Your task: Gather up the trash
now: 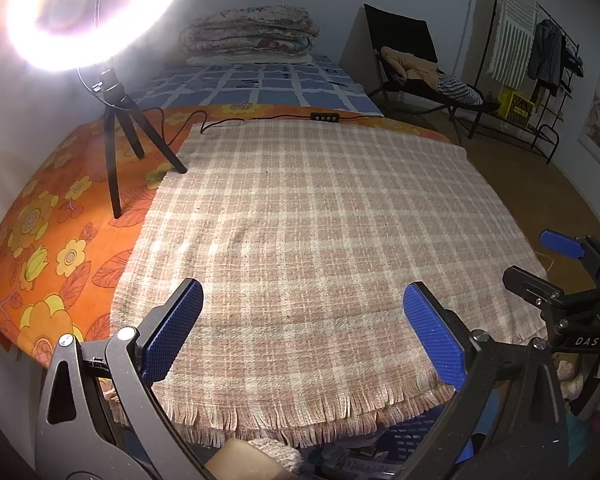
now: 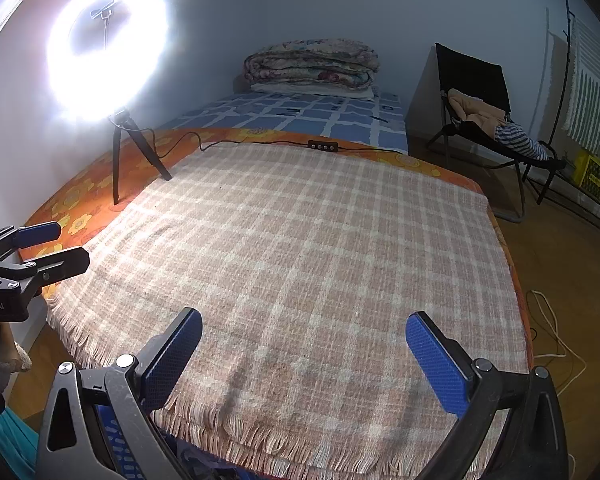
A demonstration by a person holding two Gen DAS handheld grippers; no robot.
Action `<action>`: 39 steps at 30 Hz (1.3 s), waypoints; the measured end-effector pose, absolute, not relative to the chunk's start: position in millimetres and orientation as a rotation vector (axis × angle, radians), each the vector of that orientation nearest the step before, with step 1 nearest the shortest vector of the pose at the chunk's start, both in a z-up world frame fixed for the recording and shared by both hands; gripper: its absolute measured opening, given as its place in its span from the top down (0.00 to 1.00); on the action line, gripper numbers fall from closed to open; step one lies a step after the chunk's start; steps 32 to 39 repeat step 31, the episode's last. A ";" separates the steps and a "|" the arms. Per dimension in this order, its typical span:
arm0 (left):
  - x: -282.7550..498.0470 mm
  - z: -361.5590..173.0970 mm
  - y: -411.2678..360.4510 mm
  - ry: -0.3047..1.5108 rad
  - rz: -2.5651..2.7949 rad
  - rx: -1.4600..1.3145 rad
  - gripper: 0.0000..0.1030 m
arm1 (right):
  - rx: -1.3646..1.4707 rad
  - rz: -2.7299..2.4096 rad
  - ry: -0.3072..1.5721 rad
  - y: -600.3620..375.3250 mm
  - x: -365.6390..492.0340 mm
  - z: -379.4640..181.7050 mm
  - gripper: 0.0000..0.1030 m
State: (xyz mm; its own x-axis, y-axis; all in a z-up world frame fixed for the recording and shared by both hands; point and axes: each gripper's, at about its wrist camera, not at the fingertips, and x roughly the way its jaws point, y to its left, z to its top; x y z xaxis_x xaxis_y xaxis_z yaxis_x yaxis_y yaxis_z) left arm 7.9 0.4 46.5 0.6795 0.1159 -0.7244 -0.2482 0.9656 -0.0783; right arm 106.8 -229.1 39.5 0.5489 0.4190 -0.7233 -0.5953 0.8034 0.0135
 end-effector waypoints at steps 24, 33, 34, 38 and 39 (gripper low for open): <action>8.7 44.6 5.9 0.817 0.211 -0.193 0.01 | -0.247 0.604 0.789 -228.2 105.5 36.6 0.00; 9.6 43.9 8.4 0.828 0.216 -0.194 0.01 | -0.252 0.604 0.792 -228.6 104.1 32.4 0.00; 9.6 43.9 8.4 0.828 0.216 -0.194 0.01 | -0.252 0.604 0.792 -228.6 104.1 32.4 0.00; 9.6 43.9 8.4 0.828 0.216 -0.194 0.01 | -0.252 0.604 0.792 -228.6 104.1 32.4 0.00; 9.6 43.9 8.4 0.828 0.216 -0.194 0.01 | -0.252 0.604 0.792 -228.6 104.1 32.4 0.00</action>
